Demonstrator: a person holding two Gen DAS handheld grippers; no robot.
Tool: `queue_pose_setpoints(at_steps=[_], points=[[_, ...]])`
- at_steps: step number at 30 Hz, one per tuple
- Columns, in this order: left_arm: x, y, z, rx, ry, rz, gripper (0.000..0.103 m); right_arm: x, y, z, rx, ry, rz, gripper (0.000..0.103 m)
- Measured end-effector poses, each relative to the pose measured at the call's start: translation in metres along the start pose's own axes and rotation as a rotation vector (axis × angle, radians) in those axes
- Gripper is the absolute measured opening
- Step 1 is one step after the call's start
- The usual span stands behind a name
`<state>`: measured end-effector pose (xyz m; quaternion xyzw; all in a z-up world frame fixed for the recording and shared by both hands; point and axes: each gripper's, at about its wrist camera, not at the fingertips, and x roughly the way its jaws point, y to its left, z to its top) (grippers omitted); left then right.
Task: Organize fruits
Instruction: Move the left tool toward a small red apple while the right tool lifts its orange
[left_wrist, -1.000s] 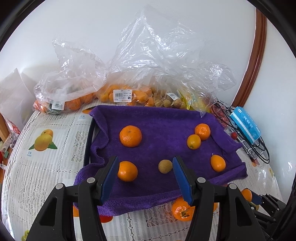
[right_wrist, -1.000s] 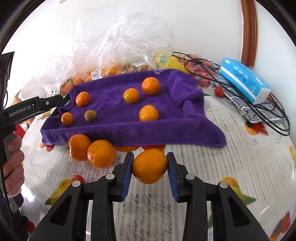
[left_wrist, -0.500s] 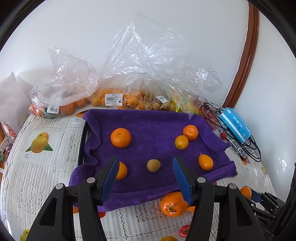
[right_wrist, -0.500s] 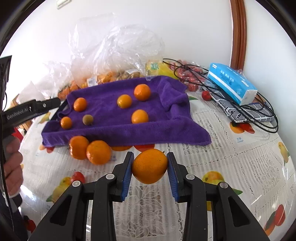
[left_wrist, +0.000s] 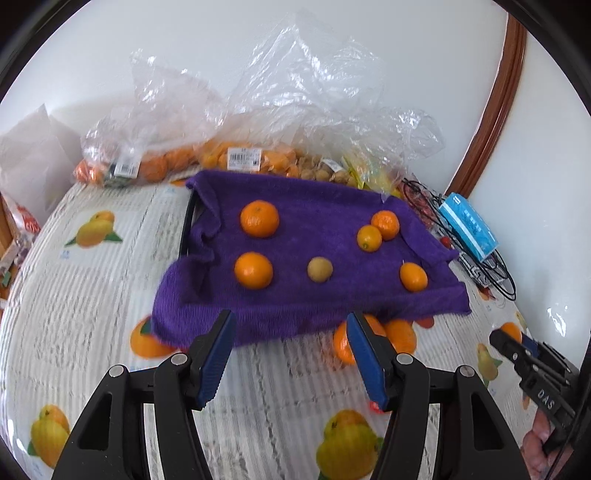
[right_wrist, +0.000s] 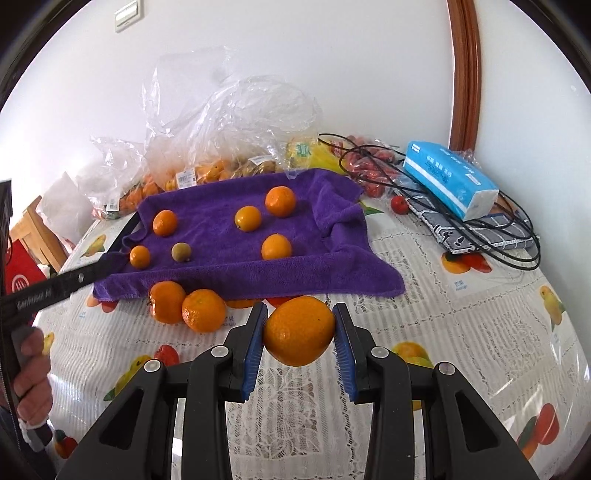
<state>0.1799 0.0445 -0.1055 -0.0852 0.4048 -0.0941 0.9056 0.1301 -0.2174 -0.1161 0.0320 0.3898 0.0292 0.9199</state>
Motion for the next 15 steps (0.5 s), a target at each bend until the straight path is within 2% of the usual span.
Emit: queue_pose_setpoints(at_steps=[12, 15], points=[[0.013, -0.042, -0.050, 0.056, 0.127, -0.119, 0.060, -0.023, -0.018, -0.017, -0.025, -0.019, -0.022, 0.036], [0.018, -0.053, -0.057, 0.075, 0.142, -0.117, 0.058, -0.025, -0.023, -0.024, -0.035, -0.006, -0.005, 0.036]])
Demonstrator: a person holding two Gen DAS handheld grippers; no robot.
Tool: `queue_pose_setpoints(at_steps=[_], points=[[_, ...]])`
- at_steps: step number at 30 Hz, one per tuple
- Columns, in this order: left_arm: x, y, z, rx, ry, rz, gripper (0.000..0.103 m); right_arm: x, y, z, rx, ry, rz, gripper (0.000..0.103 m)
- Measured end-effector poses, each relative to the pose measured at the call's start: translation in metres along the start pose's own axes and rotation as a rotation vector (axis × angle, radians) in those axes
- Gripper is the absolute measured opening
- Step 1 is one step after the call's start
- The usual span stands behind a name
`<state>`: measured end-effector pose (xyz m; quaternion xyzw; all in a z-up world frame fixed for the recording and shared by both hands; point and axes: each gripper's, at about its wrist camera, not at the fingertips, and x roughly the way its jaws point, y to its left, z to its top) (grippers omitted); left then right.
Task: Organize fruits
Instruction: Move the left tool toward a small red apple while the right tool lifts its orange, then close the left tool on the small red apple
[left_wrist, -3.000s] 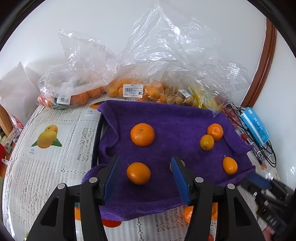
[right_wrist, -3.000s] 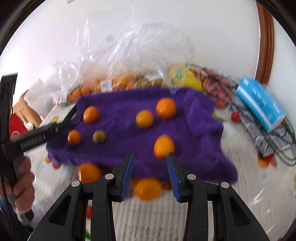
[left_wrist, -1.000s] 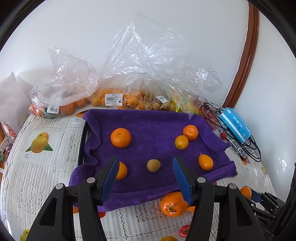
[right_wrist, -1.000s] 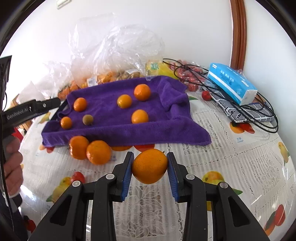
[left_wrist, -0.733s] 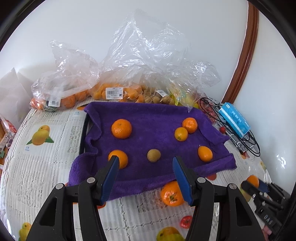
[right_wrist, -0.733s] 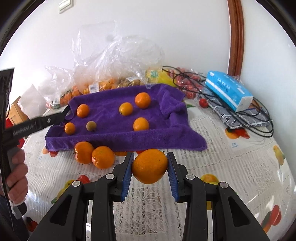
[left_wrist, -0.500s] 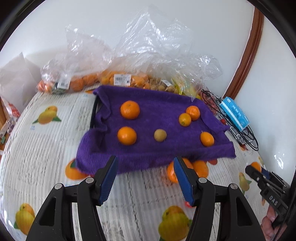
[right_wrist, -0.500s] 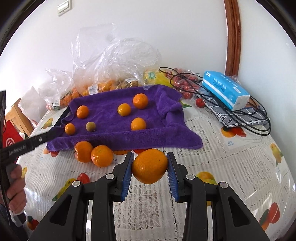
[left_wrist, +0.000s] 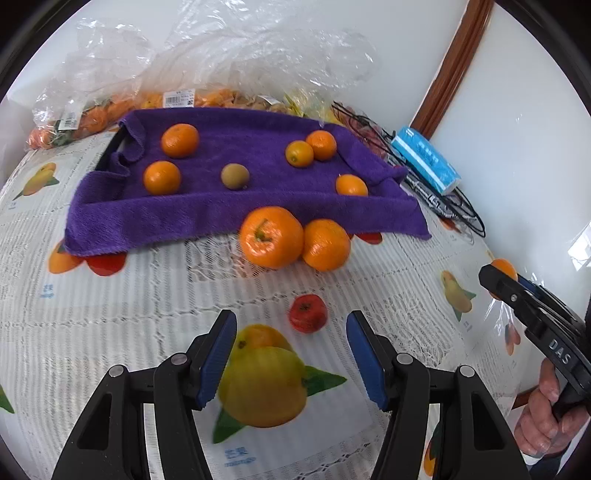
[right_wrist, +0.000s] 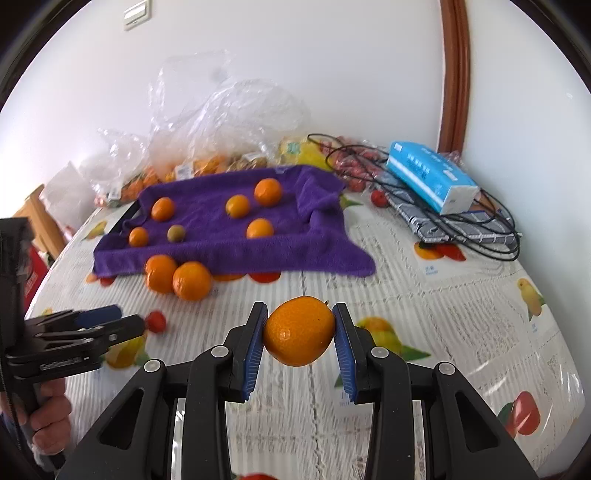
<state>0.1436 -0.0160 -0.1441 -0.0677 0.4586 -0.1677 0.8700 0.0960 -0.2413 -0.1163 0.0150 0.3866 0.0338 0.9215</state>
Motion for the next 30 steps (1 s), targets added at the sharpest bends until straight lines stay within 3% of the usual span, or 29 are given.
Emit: queue_pose_setpoints(at_steps=[3, 15, 30], points=[[0.009, -0.007, -0.003, -0.001, 0.023, -0.009, 0.055, -0.003, -0.002, -0.006, -0.010, -0.002, -0.006, 0.036], [0.023, -0.027, -0.003, 0.055, -0.009, 0.057, 0.024, -0.004, -0.020, -0.019, 0.037, -0.005, 0.017, 0.036], [0.010, -0.006, 0.003, -0.021, -0.032, 0.048, 0.024, 0.010, -0.010, -0.014, 0.026, 0.011, 0.040, 0.036]])
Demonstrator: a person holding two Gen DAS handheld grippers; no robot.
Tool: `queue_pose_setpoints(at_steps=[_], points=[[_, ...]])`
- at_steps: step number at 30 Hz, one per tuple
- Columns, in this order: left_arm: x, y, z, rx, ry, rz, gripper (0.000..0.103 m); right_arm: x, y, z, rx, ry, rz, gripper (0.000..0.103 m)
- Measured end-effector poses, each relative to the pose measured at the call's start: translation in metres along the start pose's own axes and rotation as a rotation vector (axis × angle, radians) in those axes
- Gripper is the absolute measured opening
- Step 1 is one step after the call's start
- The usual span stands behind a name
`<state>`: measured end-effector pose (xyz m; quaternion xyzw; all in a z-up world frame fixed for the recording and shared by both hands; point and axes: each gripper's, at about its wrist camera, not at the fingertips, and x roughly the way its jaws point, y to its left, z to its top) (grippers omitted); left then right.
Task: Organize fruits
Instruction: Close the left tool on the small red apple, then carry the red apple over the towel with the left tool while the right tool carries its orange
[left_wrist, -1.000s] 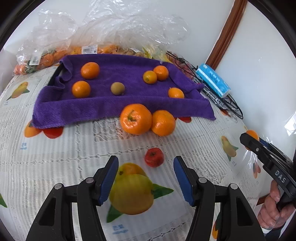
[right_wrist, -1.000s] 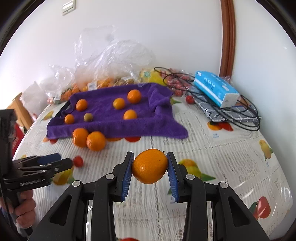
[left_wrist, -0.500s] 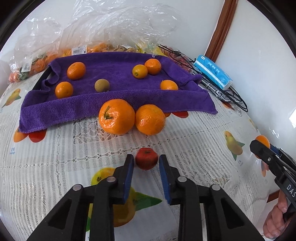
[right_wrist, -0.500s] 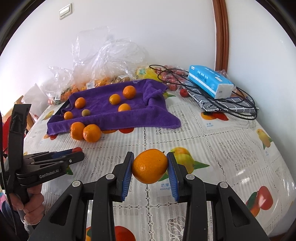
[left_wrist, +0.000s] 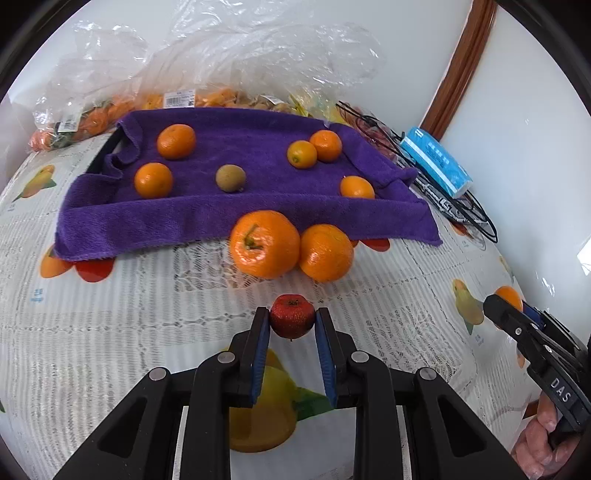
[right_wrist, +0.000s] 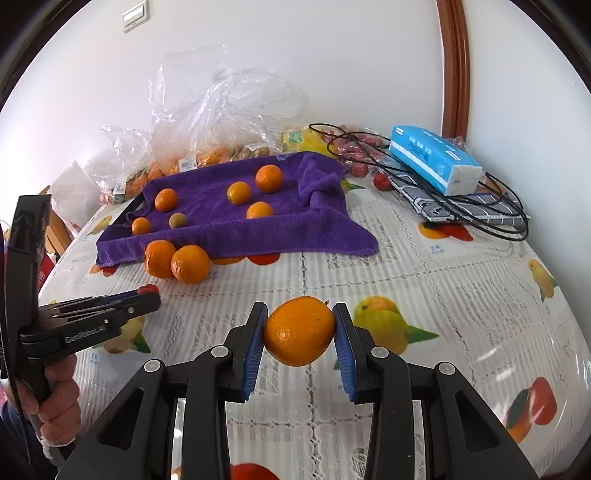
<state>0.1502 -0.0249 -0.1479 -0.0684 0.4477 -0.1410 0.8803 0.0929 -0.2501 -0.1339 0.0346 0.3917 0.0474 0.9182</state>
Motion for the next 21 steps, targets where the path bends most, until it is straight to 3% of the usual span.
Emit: queue_pose_setpoints(at_steps=[15, 21], points=[[-0.039, 0.031, 0.020, -0.048, -0.092, 0.027, 0.024, 0.015, 0.038, 0.032, -0.069, -0.019, 0.047, 0.036], [-0.041, 0.041, 0.028, -0.058, -0.089, 0.043, 0.024, 0.019, 0.047, 0.043, -0.094, -0.012, 0.055, 0.036]])
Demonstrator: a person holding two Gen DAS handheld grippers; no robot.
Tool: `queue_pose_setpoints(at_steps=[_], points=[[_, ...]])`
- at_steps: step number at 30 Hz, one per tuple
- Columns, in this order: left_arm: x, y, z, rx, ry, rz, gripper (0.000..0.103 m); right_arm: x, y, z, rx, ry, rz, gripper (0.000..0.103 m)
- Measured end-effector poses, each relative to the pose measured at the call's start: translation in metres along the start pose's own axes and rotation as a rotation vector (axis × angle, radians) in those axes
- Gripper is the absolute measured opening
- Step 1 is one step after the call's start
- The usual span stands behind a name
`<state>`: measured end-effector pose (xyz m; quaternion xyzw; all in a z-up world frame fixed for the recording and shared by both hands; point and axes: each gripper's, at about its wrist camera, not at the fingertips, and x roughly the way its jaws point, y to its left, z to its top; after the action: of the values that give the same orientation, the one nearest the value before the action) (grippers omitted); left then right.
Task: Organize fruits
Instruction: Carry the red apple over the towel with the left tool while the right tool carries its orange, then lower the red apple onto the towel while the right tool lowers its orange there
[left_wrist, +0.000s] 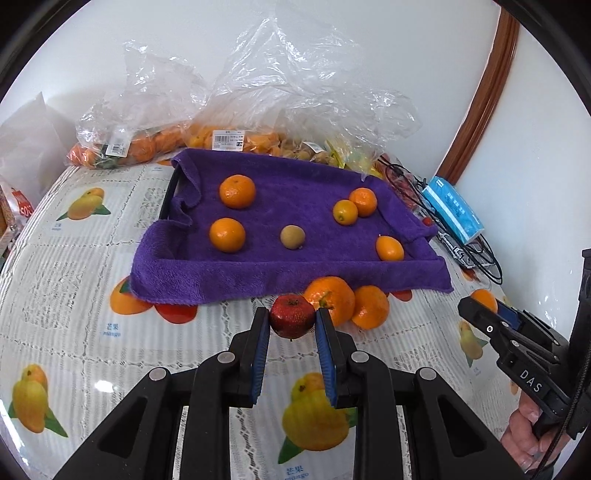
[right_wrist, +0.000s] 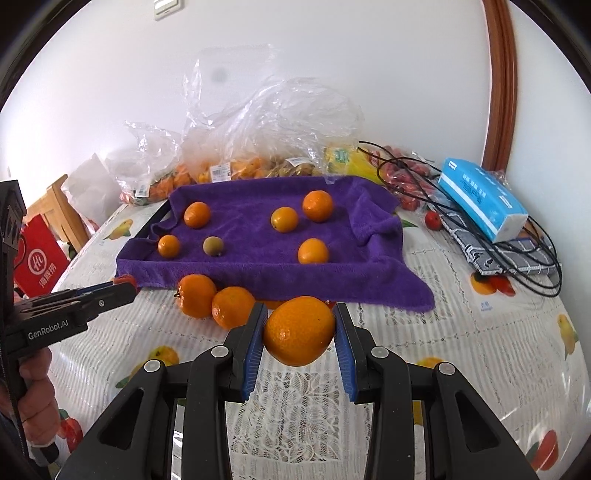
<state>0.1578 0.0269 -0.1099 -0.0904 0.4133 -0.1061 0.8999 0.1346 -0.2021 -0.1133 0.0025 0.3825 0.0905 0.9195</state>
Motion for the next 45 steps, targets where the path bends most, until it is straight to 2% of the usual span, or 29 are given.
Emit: queue_pose_setpoints(at_steps=[7, 16, 19, 23, 32, 36, 45], points=[[0.000, 0.009, 0.009, -0.015, -0.023, 0.004, 0.024, 0.002, -0.010, 0.008, -0.005, 0.006, -0.031, 0.036], [0.002, 0.015, 0.041, -0.022, -0.089, 0.063, 0.024, 0.014, -0.004, 0.041, 0.012, -0.055, -0.012, 0.036], [0.004, 0.019, 0.052, -0.039, -0.103, 0.049, 0.024, 0.023, 0.001, 0.054, 0.021, -0.062, 0.011, 0.036], [0.009, 0.021, 0.062, -0.035, -0.126, 0.067, 0.024, 0.037, 0.010, 0.066, 0.006, -0.068, 0.019, 0.036], [0.027, 0.023, 0.089, -0.030, -0.129, 0.083, 0.024, 0.060, 0.018, 0.093, 0.001, -0.083, 0.039, 0.036], [0.037, 0.023, 0.095, -0.023, -0.132, 0.093, 0.024, 0.069, 0.015, 0.095, 0.005, -0.093, 0.048, 0.036], [0.055, 0.027, 0.085, -0.009, -0.101, 0.093, 0.024, 0.091, -0.004, 0.085, 0.057, -0.049, 0.041, 0.036]])
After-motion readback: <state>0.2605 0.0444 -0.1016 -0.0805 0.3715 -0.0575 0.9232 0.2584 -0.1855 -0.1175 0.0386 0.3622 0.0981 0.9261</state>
